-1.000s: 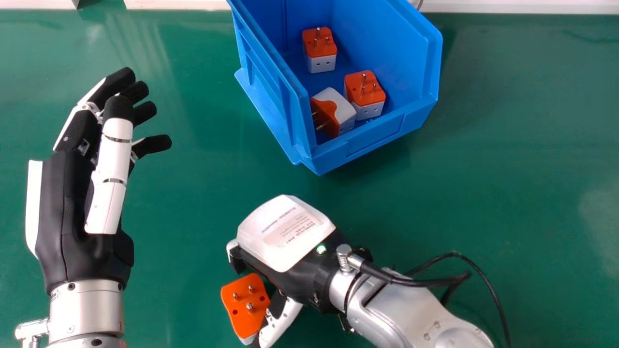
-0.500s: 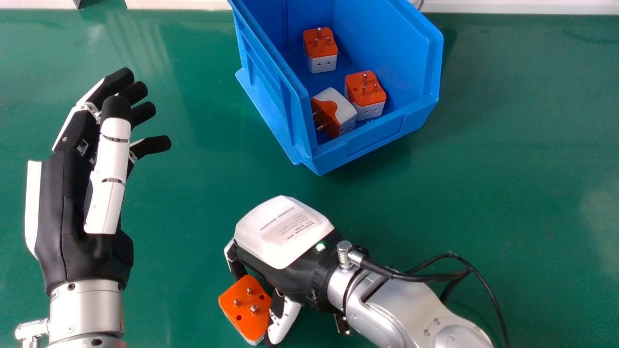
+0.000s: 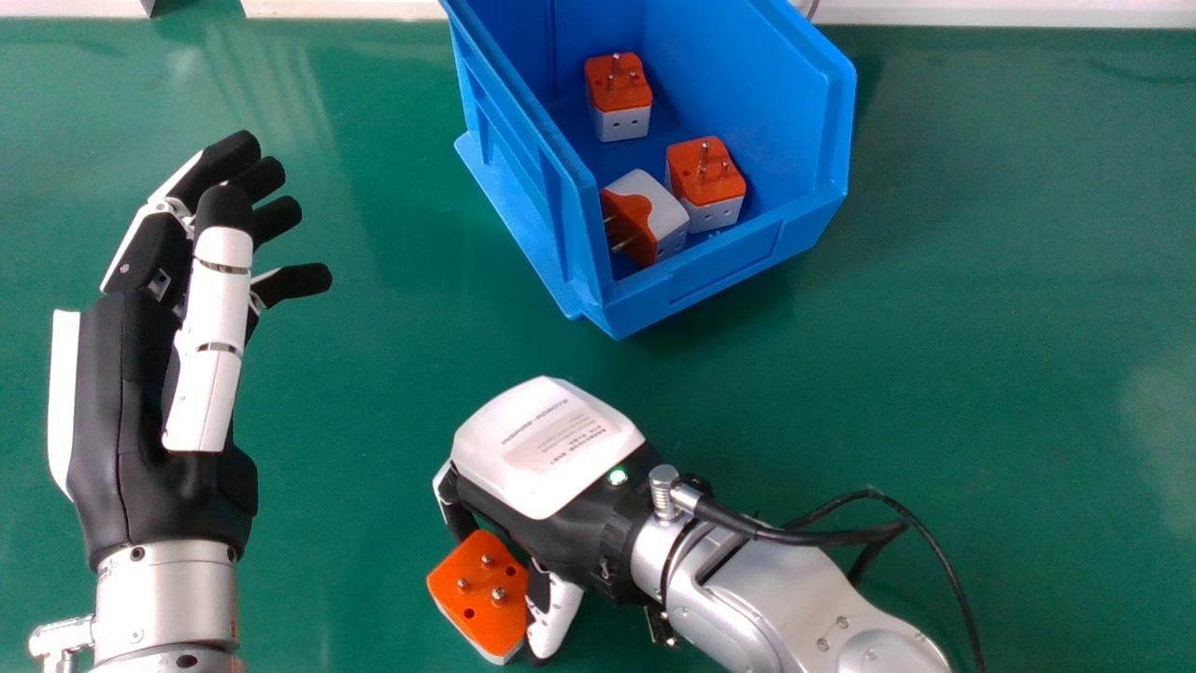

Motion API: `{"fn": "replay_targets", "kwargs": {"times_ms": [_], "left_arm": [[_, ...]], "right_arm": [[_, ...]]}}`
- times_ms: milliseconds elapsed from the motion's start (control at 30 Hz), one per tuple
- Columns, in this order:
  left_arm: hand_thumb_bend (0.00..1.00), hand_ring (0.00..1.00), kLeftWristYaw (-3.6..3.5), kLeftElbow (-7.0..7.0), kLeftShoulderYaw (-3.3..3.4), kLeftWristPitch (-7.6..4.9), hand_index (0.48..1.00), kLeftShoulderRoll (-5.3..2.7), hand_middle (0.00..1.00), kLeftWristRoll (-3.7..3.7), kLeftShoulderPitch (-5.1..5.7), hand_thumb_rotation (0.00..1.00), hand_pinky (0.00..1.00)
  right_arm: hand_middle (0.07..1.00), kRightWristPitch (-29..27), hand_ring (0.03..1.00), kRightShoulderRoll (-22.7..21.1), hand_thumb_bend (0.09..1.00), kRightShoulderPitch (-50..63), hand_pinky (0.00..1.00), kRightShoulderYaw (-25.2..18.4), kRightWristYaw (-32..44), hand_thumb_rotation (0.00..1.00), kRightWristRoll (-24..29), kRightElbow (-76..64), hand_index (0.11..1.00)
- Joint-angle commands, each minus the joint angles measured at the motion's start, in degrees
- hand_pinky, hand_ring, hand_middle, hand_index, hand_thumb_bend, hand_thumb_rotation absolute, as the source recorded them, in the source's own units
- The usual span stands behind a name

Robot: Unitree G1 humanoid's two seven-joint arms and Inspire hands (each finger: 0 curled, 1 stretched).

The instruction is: Pick all objects and put in blue box

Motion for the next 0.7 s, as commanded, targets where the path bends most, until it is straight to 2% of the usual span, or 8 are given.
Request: {"fn": "replay_targets", "kwargs": {"times_ms": [0,200,433,533,633,667], "left_arm": [[0.49,0.77,0.02,-1.43,-0.01,-0.29,0.767,0.04,0.79,-0.06,-0.27,0.68,0.60],[0.50,0.76,0.03,-1.72,-0.14,-0.16,0.758,0.27,0.78,0.30,-0.15,0.67,0.58],[0.50,0.77,-0.41,-1.69,-0.01,-0.27,0.760,0.57,0.79,-0.03,-0.10,0.67,0.58],[0.50,0.77,-0.34,-1.72,-0.02,0.03,0.763,0.65,0.79,0.14,-0.17,0.68,0.59],[0.50,0.77,-0.25,-1.64,-0.08,0.00,0.764,0.73,0.79,0.58,-0.18,0.68,0.59],[0.50,0.77,-0.33,-1.56,-0.04,-0.05,0.764,0.76,0.79,0.47,-0.18,0.68,0.59]], "right_arm": [[0.215,0.5,0.130,-0.1,0.513,-0.5,0.07,-0.1,-0.2,0.12,-0.7,-1.6,0.477],[0.226,1.4,0.140,0.0,0.508,-0.3,0.07,-0.5,1.2,0.12,-0.4,-3.8,0.477],[0.236,1.8,0.150,0.2,0.504,0.5,0.08,-2.0,2.3,0.12,1.4,-7.1,0.476],[0.292,2.4,0.166,0.2,0.506,0.7,0.10,-2.6,2.9,0.07,1.8,-8.9,0.491],[0.314,2.0,0.178,0.2,0.507,1.0,0.10,-3.5,3.0,0.06,3.6,-10.9,0.497],[0.314,1.9,0.178,0.1,0.507,1.2,0.10,-3.8,2.8,0.06,3.9,-11.6,0.497]]}}
